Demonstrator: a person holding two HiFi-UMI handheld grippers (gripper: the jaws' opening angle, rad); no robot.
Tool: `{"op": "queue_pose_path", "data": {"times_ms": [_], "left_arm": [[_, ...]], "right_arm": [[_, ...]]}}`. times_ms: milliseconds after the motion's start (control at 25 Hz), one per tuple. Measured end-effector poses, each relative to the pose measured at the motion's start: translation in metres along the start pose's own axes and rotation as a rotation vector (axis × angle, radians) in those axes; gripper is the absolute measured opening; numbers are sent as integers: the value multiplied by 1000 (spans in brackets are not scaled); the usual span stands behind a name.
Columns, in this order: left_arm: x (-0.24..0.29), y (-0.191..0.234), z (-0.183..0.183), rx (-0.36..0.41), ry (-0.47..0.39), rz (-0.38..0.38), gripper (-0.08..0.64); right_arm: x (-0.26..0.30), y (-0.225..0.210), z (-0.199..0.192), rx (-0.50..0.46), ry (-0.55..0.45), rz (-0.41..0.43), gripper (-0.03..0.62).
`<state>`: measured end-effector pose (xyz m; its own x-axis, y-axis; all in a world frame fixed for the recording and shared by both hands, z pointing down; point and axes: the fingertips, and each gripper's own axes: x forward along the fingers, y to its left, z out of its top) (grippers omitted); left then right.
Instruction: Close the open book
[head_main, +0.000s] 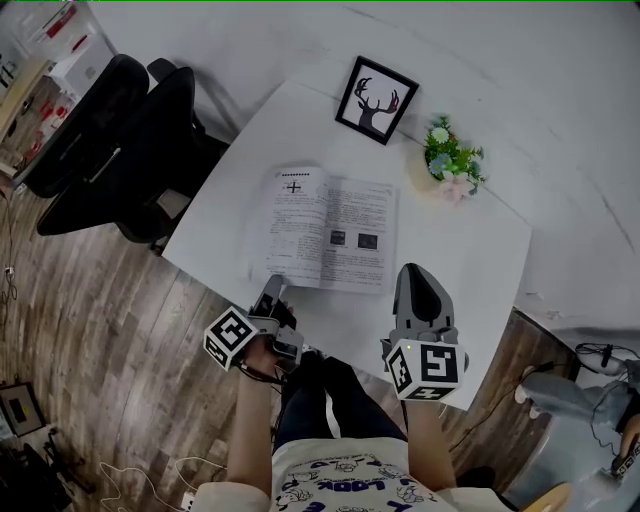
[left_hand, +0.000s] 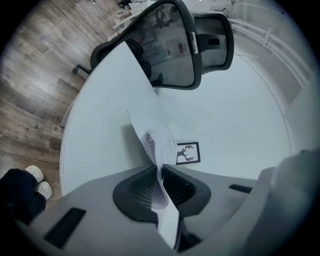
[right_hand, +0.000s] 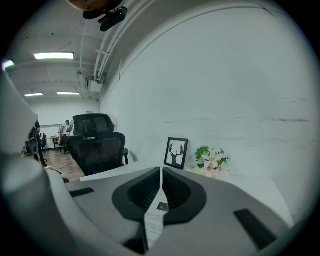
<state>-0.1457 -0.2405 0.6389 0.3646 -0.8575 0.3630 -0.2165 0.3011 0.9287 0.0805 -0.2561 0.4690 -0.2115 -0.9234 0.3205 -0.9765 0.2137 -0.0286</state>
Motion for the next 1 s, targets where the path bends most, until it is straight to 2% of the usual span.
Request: {"op": "queue_pose_path", "data": {"times_ms": [520, 1000], "left_arm": [[8, -53, -25, 305, 123, -66, 38], [32, -68, -77, 413, 268, -94, 37]], "right_arm": [[-11, -11, 12, 16, -32, -28, 34], [-25, -44, 8, 44, -39, -93, 34]]}}
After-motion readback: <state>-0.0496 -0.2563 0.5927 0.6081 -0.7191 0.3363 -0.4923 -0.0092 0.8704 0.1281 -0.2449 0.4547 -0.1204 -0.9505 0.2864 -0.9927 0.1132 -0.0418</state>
